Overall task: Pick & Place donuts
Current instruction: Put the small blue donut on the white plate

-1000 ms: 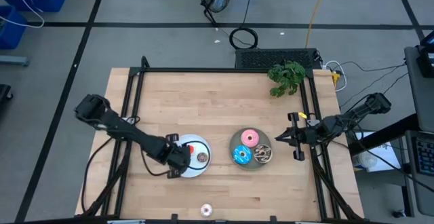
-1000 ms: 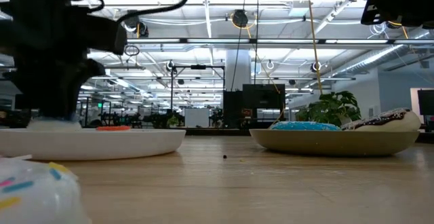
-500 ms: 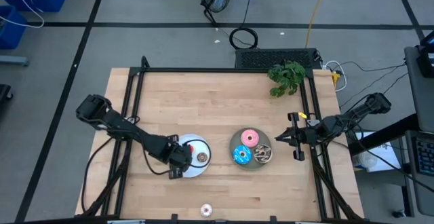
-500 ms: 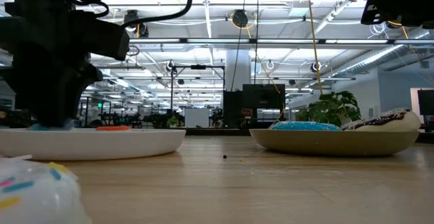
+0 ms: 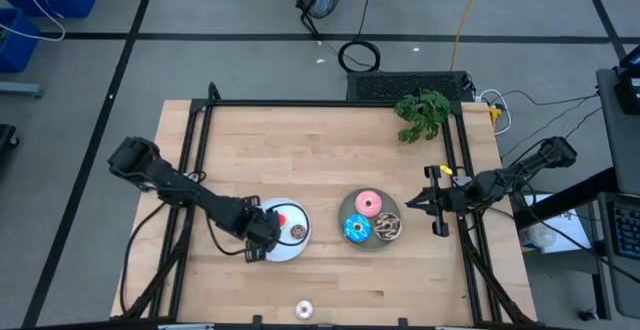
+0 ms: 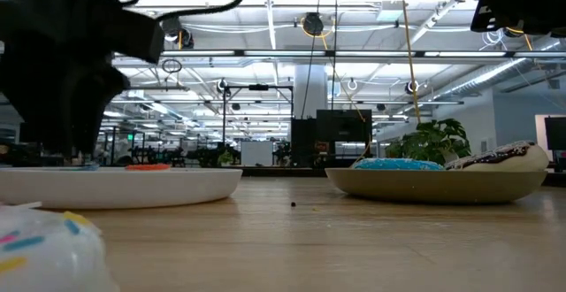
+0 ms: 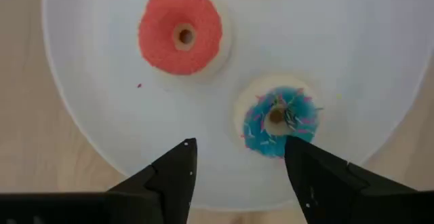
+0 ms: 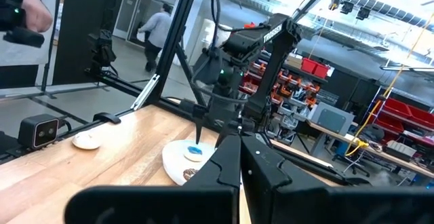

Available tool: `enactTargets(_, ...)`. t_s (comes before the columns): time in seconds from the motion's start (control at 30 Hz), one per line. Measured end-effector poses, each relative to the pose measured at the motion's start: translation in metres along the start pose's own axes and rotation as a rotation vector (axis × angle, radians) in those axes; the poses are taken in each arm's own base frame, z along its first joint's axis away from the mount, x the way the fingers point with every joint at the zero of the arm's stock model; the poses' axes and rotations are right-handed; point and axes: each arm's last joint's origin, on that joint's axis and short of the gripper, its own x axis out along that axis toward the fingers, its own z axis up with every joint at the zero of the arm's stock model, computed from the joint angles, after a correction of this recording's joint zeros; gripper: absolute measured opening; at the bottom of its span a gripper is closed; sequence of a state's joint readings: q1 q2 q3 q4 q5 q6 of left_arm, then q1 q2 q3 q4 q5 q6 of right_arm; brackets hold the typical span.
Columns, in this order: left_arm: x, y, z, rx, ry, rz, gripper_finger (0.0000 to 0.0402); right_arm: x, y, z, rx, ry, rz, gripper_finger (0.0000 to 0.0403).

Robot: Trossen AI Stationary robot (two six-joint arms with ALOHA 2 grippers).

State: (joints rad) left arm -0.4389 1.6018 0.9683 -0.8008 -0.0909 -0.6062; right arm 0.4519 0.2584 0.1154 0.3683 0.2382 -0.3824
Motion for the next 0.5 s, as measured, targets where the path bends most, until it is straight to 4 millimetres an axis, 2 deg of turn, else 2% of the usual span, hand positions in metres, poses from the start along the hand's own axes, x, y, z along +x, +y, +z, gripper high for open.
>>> enactTargets(0.13, -0.018, -0.006, 0.006, -0.001, -0.071, -0.041, 0.0217, 0.0, 0.0, 0.0, 0.0, 0.0, 0.0, 0.0)
enactTargets(0.23, -0.022, -0.011, 0.01, 0.009, -0.114, -0.066, 0.0188, 0.0, 0.0, 0.0, 0.0, 0.0, 0.0, 0.0)
enactTargets(0.5, -0.018, -0.014, 0.011, 0.053, -0.118, -0.071, 0.0015, 0.0, 0.0, 0.0, 0.001, 0.001, 0.0, 0.0)
